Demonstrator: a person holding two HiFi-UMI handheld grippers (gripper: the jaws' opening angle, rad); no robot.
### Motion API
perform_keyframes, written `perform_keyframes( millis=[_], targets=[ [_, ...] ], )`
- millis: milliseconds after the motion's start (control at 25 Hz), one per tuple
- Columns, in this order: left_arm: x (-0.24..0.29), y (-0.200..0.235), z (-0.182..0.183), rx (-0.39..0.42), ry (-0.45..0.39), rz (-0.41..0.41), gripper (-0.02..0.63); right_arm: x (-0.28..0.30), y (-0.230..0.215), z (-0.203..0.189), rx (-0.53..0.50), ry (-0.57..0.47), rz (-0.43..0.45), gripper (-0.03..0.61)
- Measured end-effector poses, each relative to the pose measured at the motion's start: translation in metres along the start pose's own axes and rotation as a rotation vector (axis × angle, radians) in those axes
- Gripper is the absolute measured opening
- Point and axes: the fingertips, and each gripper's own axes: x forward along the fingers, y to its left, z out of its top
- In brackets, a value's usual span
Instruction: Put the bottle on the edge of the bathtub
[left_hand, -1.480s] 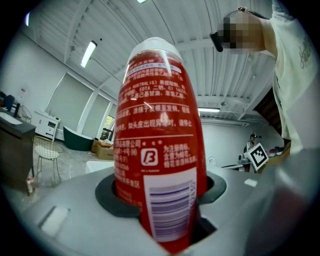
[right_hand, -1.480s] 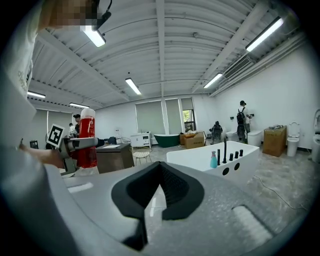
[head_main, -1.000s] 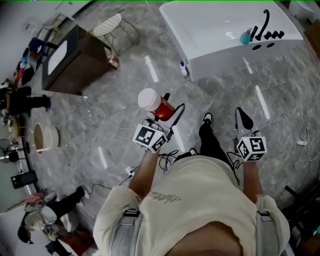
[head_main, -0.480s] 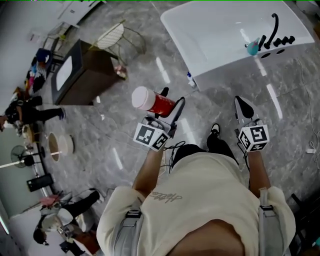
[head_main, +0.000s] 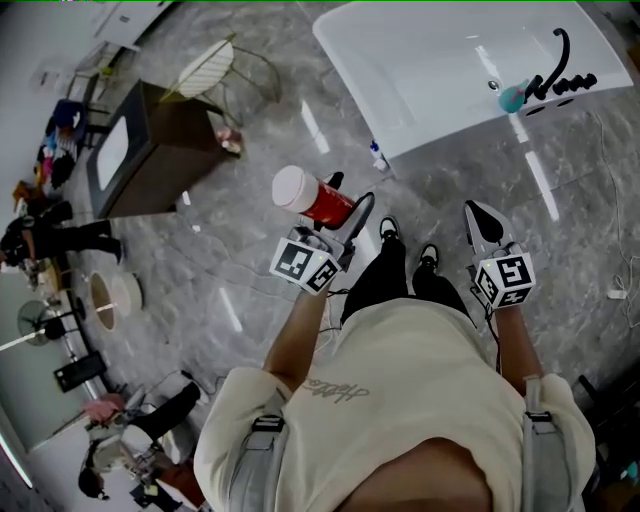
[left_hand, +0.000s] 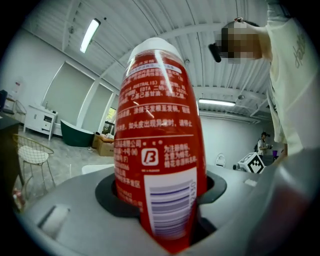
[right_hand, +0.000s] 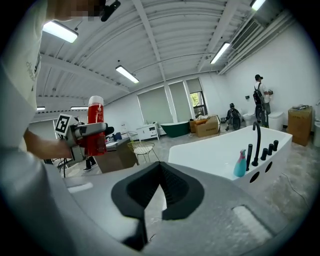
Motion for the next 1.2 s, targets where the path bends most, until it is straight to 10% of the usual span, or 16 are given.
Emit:
perform_keyframes(
  millis=[520, 840, 1200],
  targets=[
    [0.107, 0.089, -0.117, 0.184, 0.101, -0.239, 0.295, 0.056, -0.005, -0.04, 0.081, 0.183, -0.172, 0.002],
    [0.185, 0.128, -0.255, 0.173, 0.205, -0.245, 0.29, 0.09, -0.022, -0.138, 0.188, 0.304, -0.177, 0.002],
    [0.226, 0.137, -0.284, 0.269, 0.159, -0.224, 0.292, 0.095, -0.036, -0.192, 0.287, 0.346, -0.176, 0.002]
  ],
)
